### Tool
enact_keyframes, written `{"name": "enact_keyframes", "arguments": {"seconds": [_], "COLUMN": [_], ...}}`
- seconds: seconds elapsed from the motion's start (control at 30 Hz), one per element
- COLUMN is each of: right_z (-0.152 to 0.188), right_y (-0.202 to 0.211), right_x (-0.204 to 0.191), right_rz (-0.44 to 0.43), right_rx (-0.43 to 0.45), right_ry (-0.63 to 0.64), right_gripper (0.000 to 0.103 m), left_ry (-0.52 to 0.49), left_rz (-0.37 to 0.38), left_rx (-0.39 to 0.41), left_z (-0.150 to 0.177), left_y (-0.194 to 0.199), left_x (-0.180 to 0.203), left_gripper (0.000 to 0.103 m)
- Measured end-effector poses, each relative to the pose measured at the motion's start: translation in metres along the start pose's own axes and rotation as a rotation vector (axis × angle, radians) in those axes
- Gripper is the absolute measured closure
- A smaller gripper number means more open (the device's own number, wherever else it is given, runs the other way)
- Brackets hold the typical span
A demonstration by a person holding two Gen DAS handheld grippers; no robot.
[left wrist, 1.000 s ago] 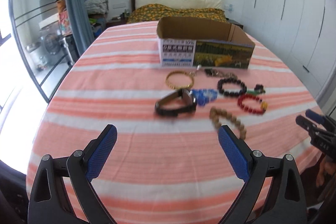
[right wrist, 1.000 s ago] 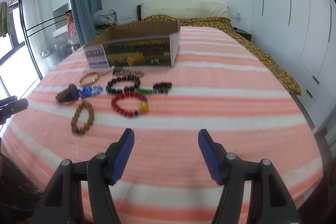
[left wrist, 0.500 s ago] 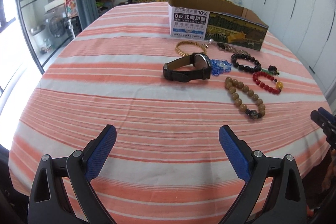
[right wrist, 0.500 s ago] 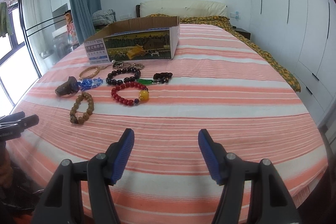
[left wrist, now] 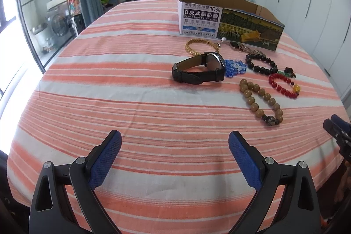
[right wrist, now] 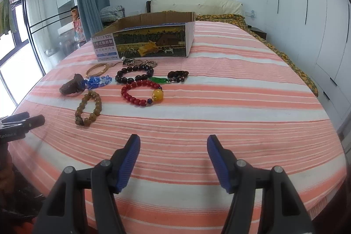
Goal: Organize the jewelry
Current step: 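Withdraw both tools from the box toward the remaining jewelry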
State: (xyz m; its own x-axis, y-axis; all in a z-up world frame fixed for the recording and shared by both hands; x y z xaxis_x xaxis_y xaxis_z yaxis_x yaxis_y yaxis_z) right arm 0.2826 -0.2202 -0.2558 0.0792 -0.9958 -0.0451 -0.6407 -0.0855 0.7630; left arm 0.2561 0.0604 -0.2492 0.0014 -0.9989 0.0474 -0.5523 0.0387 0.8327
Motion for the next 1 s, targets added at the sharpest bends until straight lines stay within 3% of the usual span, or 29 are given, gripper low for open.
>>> {"name": "enact_keyframes", "arguments": {"seconds": [0.3, 0.67, 1.0], "right_z": [0.0, -0.02, -0.034], "right_y": [0.0, -0.008, -0.02], "right_x": [-0.002, 0.001, 0.001], "right_rz": [-0.019, -0.029, -0.02], "right_rx": [-0.009, -0.027, -0.057], "right_ry": [-0.006, -0.027, -0.042], "right_gripper": [0.038, 0.038, 0.038], "left_ry": [0.013, 0.012, -0.042], "left_rz": [0.018, 0.097, 0.064], "left_rx": [-0.002, 0.023, -0.014], "left_z": [-0.004, -0.029, -0.034], "left_y": [0.005, 0.018, -0.004], "left_x": [0.003, 0.037, 0.068], "left_gripper": [0.005, 0.005, 0.005]}}
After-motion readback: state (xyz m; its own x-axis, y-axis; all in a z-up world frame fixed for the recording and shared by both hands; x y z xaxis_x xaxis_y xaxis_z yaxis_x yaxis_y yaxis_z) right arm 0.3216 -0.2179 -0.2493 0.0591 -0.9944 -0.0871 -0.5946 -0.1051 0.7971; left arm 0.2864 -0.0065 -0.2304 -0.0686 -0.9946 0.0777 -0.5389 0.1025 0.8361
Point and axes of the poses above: each gripper's, at about its wrist camera, not at the fingertips, and y roughly against the way its jaws point, x to its right, z to its underside, the point moved 10 cm from there along -y, roughly the way its jaws point, and after that the axes turned 7 degrees about -x, right-handed, at the moved point
